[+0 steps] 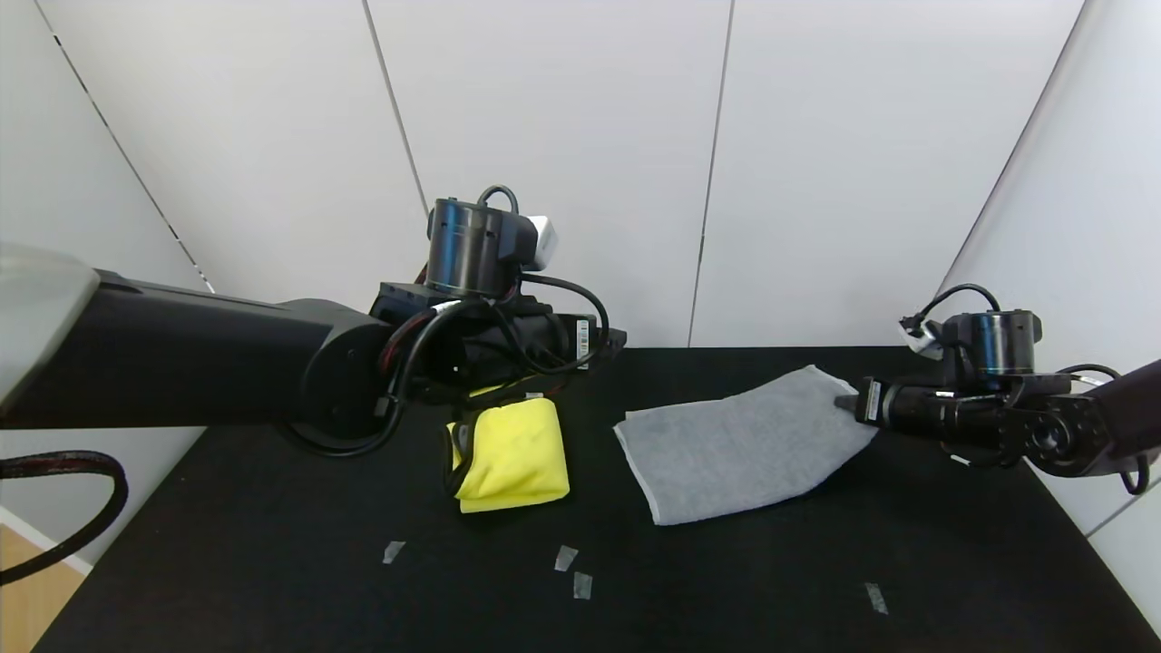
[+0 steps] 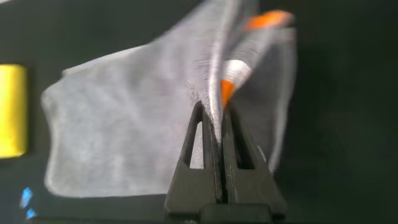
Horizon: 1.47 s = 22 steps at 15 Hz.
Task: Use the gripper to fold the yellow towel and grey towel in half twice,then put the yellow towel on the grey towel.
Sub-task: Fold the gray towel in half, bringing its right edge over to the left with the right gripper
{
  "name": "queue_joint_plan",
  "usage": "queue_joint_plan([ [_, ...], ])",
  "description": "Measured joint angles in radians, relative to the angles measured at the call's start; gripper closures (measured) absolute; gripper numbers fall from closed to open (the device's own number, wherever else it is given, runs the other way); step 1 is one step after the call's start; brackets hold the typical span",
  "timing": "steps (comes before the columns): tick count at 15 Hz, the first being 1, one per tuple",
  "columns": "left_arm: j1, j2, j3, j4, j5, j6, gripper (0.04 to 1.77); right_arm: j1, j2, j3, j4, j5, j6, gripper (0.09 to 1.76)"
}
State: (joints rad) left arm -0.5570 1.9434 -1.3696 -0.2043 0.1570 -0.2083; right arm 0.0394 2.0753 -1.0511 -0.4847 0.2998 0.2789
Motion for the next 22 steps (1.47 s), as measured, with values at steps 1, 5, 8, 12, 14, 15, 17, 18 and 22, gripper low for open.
queue_joint_plan([
  [1,-0.001,-0.001,0.001,0.000,0.001,0.000,0.09,0.032,-0.002,-0.003,-0.001,0.000,-0.001,1.70],
  [5,-0.003,-0.004,0.003,-0.001,0.000,0.000,0.09,0.165,-0.003,-0.046,0.013,-0.001,-0.006,1.70],
  [8,-0.003,-0.007,0.003,-0.001,0.002,0.001,0.09,0.235,0.014,-0.113,0.066,-0.003,-0.006,1.70],
  [12,-0.003,-0.010,0.003,0.000,0.003,0.001,0.09,0.295,0.072,-0.169,0.072,-0.007,-0.013,1.70],
  [14,-0.003,-0.011,0.003,0.001,0.004,0.002,0.09,0.322,0.104,-0.180,0.072,-0.009,-0.013,1.70],
  [15,-0.002,-0.013,0.003,0.002,0.004,0.002,0.09,0.335,0.117,-0.182,0.072,-0.009,-0.014,1.70],
  [17,-0.003,-0.014,0.003,0.001,0.004,0.001,0.09,0.364,0.140,-0.185,0.072,-0.010,-0.018,1.70],
  [18,-0.002,-0.014,0.003,0.001,0.004,0.002,0.09,0.378,0.148,-0.186,0.072,-0.010,-0.025,1.70],
  [22,-0.002,-0.016,0.003,0.002,0.004,0.002,0.09,0.433,0.176,-0.196,0.091,-0.013,-0.034,1.70],
])
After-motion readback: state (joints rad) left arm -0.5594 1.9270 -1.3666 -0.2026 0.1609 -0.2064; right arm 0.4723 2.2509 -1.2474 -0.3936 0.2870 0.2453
